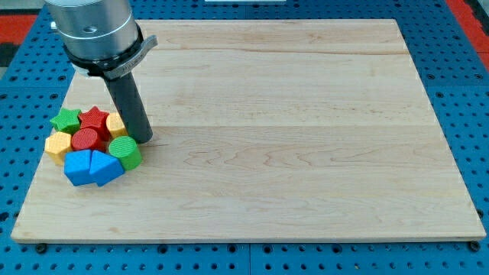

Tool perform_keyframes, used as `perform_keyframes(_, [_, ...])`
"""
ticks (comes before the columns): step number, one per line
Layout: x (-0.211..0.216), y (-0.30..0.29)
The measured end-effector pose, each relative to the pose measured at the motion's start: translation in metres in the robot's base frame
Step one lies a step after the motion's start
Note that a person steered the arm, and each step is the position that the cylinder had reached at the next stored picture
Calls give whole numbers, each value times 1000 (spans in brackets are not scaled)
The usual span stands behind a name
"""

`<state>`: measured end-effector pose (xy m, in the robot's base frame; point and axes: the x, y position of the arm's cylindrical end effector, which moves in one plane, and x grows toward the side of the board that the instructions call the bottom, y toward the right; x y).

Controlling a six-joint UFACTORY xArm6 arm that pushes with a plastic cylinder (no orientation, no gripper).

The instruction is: Slightly adjust the green circle and blue triangle into the group of blocks

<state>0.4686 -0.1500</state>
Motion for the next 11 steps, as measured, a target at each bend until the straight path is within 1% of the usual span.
perform_keyframes(1, [6,24])
perform_keyframes(2, [28,55])
perform_keyframes(3, [86,20])
perform_keyframes(4, [67,3])
perform_keyframes(5, [49,0])
perform_keyframes(8, [49,-16])
perform_keyframes(9, [64,15])
perform_keyframes(10, [124,23])
perform_keyframes(11, [127,-7])
